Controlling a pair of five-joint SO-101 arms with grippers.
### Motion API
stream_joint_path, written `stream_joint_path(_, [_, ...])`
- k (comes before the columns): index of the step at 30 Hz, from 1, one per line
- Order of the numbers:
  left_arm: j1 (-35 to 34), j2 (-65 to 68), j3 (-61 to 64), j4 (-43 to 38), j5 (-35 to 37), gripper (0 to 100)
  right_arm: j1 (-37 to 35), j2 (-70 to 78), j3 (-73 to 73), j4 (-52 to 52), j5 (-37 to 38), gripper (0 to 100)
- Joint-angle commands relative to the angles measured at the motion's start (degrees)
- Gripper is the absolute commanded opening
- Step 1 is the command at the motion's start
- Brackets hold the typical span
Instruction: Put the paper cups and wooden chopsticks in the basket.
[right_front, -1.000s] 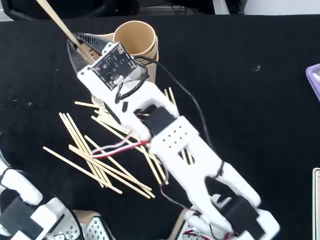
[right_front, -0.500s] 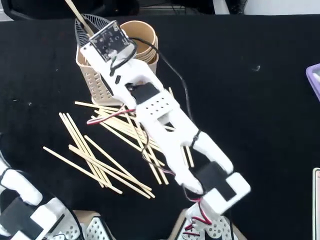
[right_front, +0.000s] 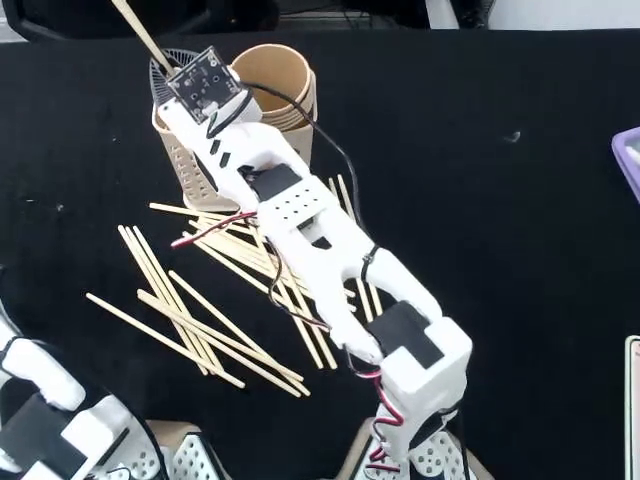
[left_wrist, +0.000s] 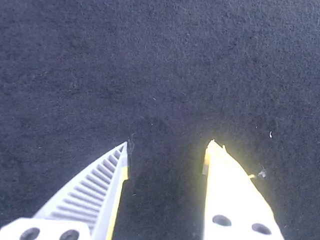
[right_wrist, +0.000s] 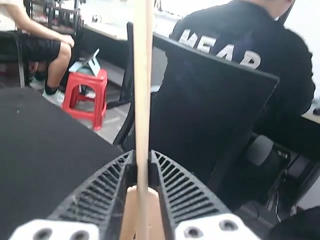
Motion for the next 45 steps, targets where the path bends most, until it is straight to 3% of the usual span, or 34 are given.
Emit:
stream_joint_path(1, [0.92, -1.93, -0.57, -0.62, 0.0, 24, 0.7, 0.13, -4.62, 3.87, -0.18, 1.6])
stream_joint_path(10, [0.92, -1.93, -0.57, -0.62, 0.0, 24, -0.26, 0.31, -7.08, 6.15, -0.18, 1.7])
stream_joint_path(15, [0.92, -1.93, -0.57, -0.62, 0.0, 24, -0.79, 0.4, -6.9, 6.77, -0.18, 9.3])
stream_joint_path(27, [0.92, -1.93, -0.57, -0.7, 0.0, 24, -0.79, -7.25, -7.16, 11.34, -0.18, 7.9])
stream_joint_path(38, [0.92, -1.93, -0.57, -0.7, 0.0, 24, -2.9, -35.03, -7.78, 47.91, 0.26, 8.1])
stream_joint_path(45, [0.92, -1.93, -0.57, -0.7, 0.0, 24, 4.13, -44.88, -6.2, 81.41, -0.09, 8.2])
